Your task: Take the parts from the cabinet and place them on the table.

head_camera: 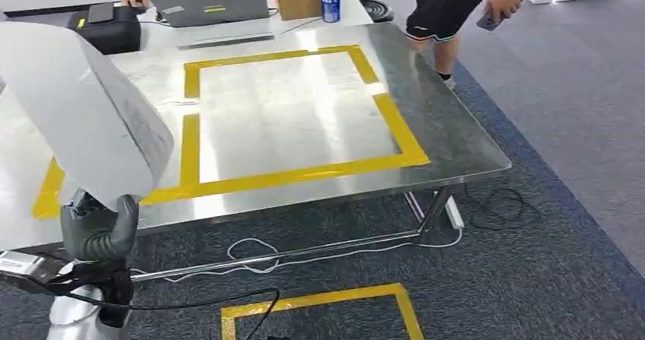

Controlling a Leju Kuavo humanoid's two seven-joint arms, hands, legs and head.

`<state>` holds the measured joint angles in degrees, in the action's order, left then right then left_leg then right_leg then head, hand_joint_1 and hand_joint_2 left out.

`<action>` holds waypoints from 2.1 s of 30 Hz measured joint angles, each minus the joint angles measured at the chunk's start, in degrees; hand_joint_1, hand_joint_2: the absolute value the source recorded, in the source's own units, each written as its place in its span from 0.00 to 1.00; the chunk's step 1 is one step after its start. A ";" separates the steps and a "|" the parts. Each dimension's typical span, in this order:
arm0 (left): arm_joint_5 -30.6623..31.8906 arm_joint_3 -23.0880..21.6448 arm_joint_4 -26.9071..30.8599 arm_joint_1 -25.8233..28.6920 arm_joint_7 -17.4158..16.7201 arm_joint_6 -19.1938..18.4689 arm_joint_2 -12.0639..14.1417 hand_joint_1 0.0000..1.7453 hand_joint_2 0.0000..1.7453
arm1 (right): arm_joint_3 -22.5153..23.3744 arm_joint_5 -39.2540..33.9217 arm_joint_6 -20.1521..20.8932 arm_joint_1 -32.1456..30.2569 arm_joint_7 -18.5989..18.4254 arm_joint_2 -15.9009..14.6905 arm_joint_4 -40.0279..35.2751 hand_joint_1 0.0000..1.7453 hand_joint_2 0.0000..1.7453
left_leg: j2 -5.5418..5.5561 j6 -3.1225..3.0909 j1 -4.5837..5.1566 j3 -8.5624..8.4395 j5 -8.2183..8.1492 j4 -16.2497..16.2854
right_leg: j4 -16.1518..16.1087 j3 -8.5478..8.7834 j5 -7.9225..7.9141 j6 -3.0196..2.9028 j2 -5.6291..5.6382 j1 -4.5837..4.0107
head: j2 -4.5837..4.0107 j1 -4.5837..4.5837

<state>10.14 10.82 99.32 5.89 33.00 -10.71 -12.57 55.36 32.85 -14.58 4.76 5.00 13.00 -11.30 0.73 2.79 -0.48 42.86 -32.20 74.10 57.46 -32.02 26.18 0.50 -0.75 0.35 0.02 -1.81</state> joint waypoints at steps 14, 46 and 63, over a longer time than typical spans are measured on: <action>-0.04 0.09 0.24 -0.15 0.00 -0.48 0.02 1.00 1.00 | 0.33 0.31 0.18 0.15 -0.35 0.00 0.00 0.00 0.00 | -0.96 -1.60 0.23 -10.11 7.48 -18.09 | -0.76 0.59 -0.27 1.17 -1.08 -0.67 | 0.00 0.24; -0.04 0.07 0.24 -0.11 -0.09 -0.79 0.02 1.00 1.00 | 0.35 0.55 1.05 0.14 -0.26 0.00 0.00 0.00 0.00 | -0.96 -1.72 0.14 -10.07 7.71 -18.08 | -0.72 0.46 -0.41 1.57 -1.06 -0.71 | 0.00 0.22; -0.46 -0.04 0.61 -0.01 -0.26 -0.90 -0.11 1.00 1.00 | 0.46 1.22 0.92 0.13 -0.35 0.00 -0.02 0.00 0.00 | -0.19 -3.21 -0.25 -11.16 8.85 -20.62 | 11.10 -5.08 6.30 3.41 0.43 -0.02 | 0.00 0.61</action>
<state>9.68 10.78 99.93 5.88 32.74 -11.61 -12.68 55.82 34.08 -13.66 4.89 4.66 13.00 -11.32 0.54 -0.42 -0.73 31.69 -23.35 53.48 68.56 -37.10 32.48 3.91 -0.32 0.33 0.02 -1.20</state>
